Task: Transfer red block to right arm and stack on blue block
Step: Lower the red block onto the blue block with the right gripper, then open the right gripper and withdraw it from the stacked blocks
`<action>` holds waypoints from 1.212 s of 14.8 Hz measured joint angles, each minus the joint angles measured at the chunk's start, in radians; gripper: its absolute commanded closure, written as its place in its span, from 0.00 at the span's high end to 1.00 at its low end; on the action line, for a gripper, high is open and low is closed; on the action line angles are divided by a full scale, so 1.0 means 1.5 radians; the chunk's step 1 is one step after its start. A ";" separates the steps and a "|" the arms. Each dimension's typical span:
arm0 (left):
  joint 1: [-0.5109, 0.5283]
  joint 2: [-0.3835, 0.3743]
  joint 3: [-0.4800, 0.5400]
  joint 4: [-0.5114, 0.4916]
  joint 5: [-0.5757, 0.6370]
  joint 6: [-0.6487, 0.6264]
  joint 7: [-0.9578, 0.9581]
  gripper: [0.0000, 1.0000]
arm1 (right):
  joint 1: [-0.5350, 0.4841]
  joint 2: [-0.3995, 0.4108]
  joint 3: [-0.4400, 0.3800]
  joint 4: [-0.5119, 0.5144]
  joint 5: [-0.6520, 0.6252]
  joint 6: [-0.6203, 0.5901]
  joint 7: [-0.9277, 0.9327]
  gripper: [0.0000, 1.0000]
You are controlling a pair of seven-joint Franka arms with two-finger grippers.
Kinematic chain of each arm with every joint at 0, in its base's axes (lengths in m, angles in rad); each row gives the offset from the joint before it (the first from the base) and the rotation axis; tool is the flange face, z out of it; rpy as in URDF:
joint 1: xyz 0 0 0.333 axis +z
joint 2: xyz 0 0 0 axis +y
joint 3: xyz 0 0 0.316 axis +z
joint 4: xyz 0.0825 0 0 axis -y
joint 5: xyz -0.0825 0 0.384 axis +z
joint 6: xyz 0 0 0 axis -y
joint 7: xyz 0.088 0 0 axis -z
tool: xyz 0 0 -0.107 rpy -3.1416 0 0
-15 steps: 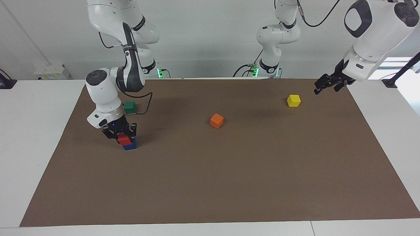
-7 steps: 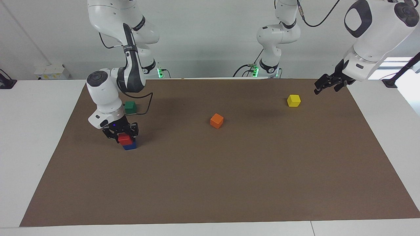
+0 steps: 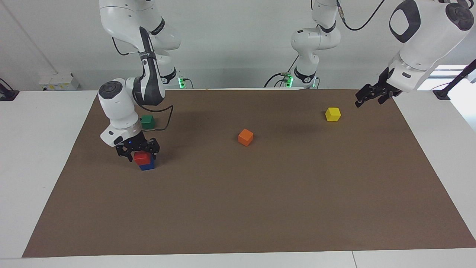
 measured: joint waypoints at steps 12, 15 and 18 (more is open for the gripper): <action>-0.014 0.000 0.002 0.000 0.000 0.011 0.000 1.00 | -0.006 -0.003 -0.001 0.134 0.003 -0.183 0.000 1.00; -0.013 0.000 0.003 0.000 0.000 0.011 0.000 1.00 | -0.006 -0.010 0.001 0.201 0.026 -0.287 0.000 1.00; -0.013 0.000 0.004 0.000 0.000 0.011 0.000 1.00 | -0.006 -0.022 0.001 0.246 0.036 -0.359 0.000 1.00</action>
